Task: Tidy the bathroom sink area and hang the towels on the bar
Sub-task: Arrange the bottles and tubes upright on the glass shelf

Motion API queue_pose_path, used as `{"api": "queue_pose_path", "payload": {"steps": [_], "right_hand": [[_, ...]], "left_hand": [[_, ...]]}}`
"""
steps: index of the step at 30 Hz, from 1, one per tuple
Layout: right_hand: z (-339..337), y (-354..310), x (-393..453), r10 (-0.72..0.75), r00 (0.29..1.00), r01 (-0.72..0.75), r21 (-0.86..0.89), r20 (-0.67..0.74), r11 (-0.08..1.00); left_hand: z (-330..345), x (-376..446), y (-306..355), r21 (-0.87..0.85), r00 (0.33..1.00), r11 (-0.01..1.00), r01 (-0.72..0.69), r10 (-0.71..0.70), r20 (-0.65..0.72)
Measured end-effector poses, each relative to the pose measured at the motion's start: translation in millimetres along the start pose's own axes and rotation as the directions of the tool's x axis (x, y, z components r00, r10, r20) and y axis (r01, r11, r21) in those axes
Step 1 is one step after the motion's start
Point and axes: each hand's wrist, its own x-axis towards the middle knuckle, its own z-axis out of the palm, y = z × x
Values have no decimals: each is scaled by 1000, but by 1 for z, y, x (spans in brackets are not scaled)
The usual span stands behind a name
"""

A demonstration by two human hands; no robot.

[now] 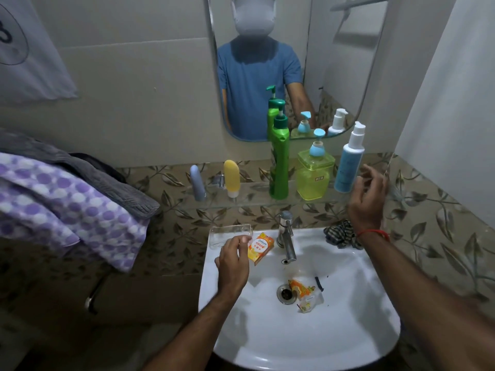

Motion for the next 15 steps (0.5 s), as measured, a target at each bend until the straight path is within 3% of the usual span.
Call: {"api": "queue_pose_path", "payload": {"steps": [4, 8, 12, 15], "right_hand": [[-3, -18, -48, -43, 998, 41, 42, 52, 998], [12, -41, -95, -109, 970, 88, 107, 216, 990], [37, -63, -132, -305, 872, 268, 149, 382, 952], [60, -93, -151, -402, 777, 290, 293, 483, 911]], "left_hand": [[-1, -3, -3, 198, 989, 978, -64, 88, -116], [-17, -9, -6, 290, 956, 947, -137, 202, -211], [-40, -19, -12, 251, 916, 932, -262, 322, -241], [-61, -17, -18, 274, 883, 935, -227, 316, -348]]}}
